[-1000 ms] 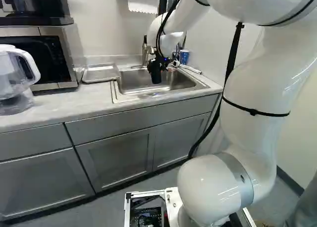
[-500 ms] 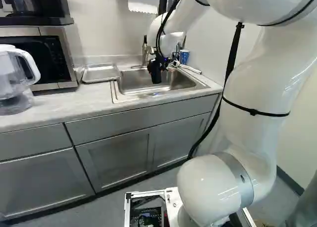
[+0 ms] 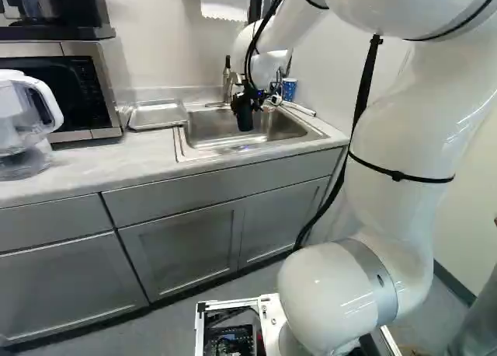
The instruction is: Rinse the cup and place it in the tray
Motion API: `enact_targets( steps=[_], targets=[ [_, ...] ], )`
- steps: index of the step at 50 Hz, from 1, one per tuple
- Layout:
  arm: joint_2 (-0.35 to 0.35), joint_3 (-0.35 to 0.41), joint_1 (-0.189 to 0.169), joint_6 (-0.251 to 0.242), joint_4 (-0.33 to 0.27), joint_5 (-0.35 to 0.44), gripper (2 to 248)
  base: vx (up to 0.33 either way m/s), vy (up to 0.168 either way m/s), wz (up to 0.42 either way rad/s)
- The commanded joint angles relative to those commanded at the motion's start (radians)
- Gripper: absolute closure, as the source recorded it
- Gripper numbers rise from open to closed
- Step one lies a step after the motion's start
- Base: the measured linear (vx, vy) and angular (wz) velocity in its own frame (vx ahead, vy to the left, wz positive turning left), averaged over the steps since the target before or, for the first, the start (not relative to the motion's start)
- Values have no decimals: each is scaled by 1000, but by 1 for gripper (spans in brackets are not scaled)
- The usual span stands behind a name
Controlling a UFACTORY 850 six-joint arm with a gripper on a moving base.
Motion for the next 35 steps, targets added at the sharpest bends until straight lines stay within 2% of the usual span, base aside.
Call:
enact_targets(
  steps=[35],
  targets=[
    [0,0,0,0,0,0,126,0,0,0]
  ],
)
